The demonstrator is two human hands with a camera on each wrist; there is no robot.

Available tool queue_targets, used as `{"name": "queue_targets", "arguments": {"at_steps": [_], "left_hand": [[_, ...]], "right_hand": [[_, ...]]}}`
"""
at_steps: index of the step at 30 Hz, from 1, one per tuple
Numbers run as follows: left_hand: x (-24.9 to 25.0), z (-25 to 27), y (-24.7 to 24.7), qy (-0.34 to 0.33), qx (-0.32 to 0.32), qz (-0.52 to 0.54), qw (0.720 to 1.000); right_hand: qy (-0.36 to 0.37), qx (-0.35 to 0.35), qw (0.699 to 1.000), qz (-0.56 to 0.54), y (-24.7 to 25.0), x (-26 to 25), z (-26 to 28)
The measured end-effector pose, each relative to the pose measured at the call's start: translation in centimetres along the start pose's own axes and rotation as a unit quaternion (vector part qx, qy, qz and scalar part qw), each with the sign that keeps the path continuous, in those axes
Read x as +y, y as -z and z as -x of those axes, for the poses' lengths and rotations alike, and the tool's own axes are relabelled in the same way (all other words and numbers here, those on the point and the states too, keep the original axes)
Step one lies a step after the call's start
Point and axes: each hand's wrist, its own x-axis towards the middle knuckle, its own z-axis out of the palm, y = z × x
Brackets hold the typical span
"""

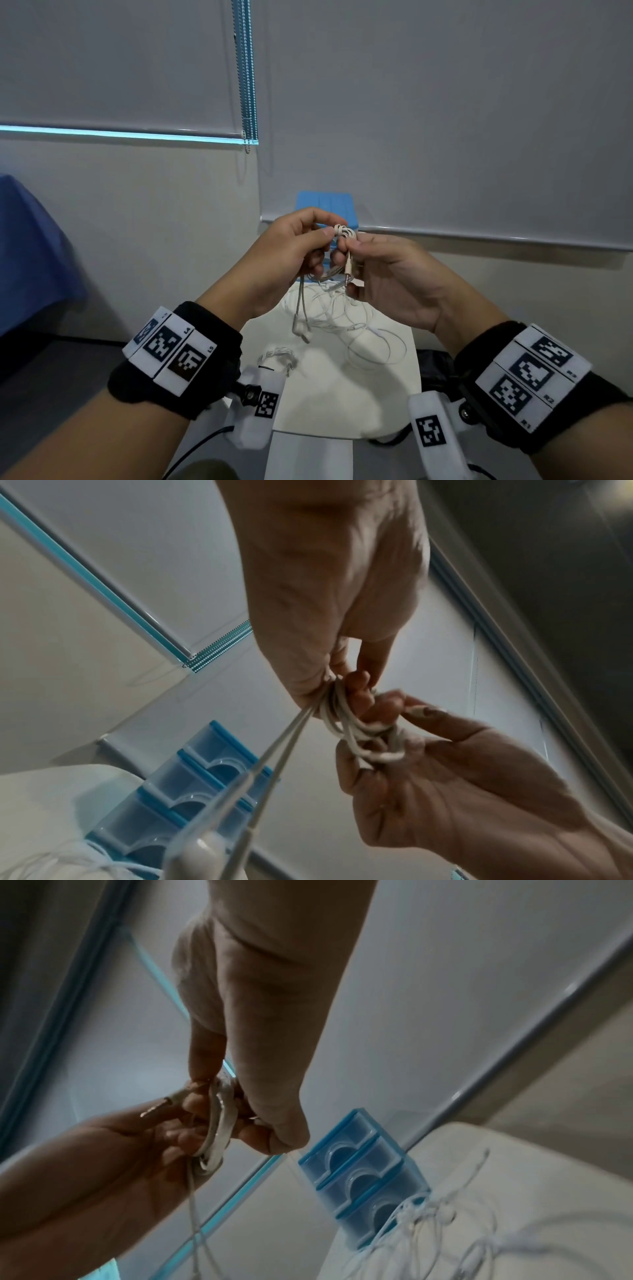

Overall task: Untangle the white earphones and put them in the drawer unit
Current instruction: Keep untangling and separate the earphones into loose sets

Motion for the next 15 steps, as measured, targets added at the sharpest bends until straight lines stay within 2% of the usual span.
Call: {"name": "queue_targets", "arguments": {"at_steps": [2, 4, 7, 11, 15], "left_hand": [[-0.2, -0.1, 0.0, -0.001, 0.010, -0.016, 1.000], [-0.4, -0.2, 0.0, 0.003, 0.010, -0.032, 0.999], [-0.7, -0.4, -0.3, 0.008, 0.012, -0.054, 0.998], [-0.9, -0.6, -1.0, -0.007, 0.015, -0.107, 0.994], [-1.1, -1.0, -0.9, -0.016, 0.046, -0.105, 0.993]], "right_hand": [[-0.003, 0.019, 1.000, 0.023, 0.2, 0.1, -0.1], [0.008, 0.035, 0.993, 0.111, 0.3, 0.2, -0.3], [0.016, 0.057, 0.970, 0.237, 0.4, 0.5, -0.4], [0.037, 0.123, 0.942, 0.311, 0.8, 0.9, -1.0], [0.057, 0.089, 0.894, 0.435, 1.0, 0.3, -0.5]]}}
